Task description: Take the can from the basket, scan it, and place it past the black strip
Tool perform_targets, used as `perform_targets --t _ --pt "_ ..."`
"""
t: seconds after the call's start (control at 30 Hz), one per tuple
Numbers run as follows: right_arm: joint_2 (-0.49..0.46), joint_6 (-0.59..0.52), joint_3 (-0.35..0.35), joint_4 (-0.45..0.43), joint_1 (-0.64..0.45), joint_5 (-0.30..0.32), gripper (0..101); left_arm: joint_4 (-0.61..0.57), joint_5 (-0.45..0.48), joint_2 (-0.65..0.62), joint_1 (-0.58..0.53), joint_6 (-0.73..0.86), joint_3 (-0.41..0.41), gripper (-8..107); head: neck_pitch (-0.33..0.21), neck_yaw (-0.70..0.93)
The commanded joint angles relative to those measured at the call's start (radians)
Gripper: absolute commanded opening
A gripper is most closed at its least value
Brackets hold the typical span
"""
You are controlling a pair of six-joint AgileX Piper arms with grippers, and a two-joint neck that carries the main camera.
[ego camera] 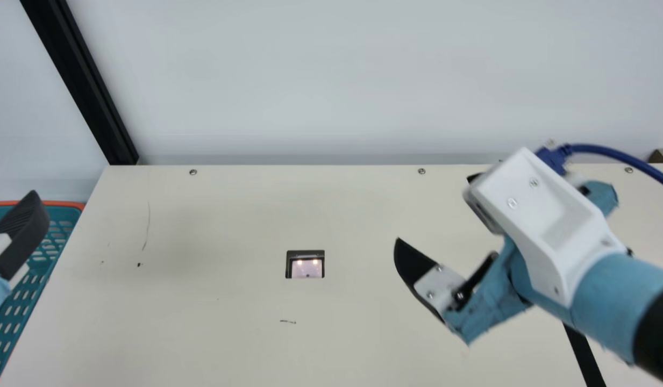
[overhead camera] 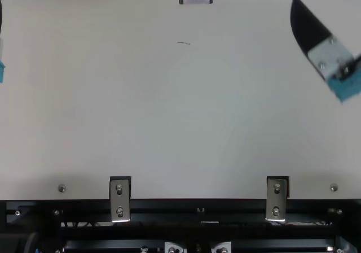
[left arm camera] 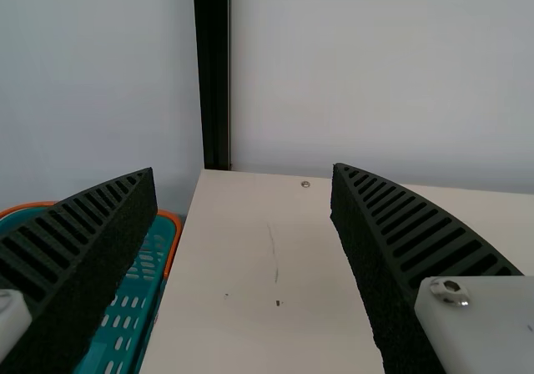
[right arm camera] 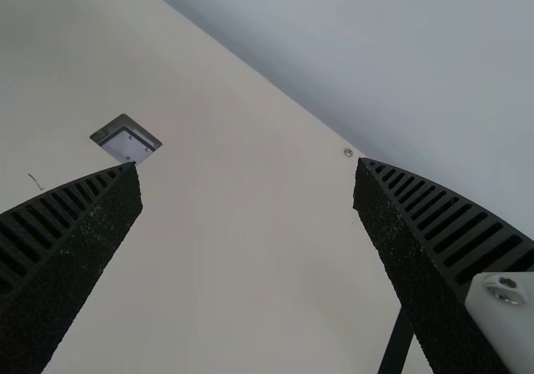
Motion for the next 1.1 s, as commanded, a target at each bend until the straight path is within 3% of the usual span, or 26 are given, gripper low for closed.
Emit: perform_targets --t 0.0,0.4,0.77,1.07 --pt "-0.098 0.018 0.078 -0.008 0.002 -0.008 101 -0.004 0.002 -0.01 0.0 0.004 0.005 90 -0.033 0.008" --pt "-0.415 0.154 0.285 -0.07 -0.049 0.009 101 -0.017 0.027 -0.172 0.006 0.024 0.091 90 -0.033 0.008" --pt "-0.615 0.284 0.372 -0.088 -0.202 0.034 101 -0.029 0.084 -0.342 0.027 0.031 0.179 90 -0.033 0.008" --pt "-0.728 0.33 0.44 -0.085 -0.265 0.044 101 -0.05 0.162 -0.44 0.005 0.037 0.219 90 -0.033 0.008"
